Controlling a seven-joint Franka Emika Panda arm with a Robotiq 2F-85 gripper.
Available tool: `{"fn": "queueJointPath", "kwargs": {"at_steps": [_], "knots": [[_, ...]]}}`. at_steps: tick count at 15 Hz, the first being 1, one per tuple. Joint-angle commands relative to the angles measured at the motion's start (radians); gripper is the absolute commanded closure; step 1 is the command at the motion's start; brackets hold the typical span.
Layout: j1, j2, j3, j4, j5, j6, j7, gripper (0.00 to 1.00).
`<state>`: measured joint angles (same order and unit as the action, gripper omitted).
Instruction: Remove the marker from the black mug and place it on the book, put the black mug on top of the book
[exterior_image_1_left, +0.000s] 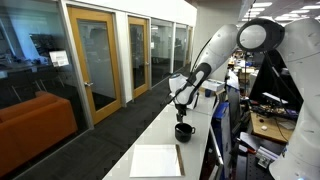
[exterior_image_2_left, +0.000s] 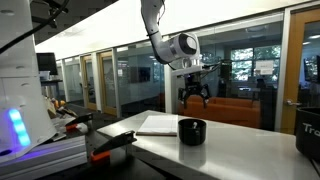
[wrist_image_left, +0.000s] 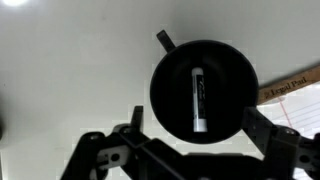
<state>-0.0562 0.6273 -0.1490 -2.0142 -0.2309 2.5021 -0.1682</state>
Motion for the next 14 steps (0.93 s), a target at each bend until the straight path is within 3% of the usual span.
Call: {"fn": "queueJointPath", "kwargs": {"at_steps": [1,2,4,7,9,11,14], "knots": [[0.008,-0.021,0.002,-0.03,-0.026,-0.021,0.024,0.13],[0.009,-0.017,0.004,-0.033,-0.025,-0.019,0.025,0.24],[0.012,-0.011,0.006,-0.037,-0.025,-0.016,0.025,0.36],[0.01,0.005,0.01,-0.035,-0.022,-0.005,0.023,0.42],[0.005,0.028,0.011,-0.025,-0.021,0.006,0.017,0.31],[0.003,0.05,0.009,-0.017,-0.025,0.017,0.014,0.28],[-0.002,0.087,0.011,-0.008,-0.023,0.041,0.003,0.3]]}}
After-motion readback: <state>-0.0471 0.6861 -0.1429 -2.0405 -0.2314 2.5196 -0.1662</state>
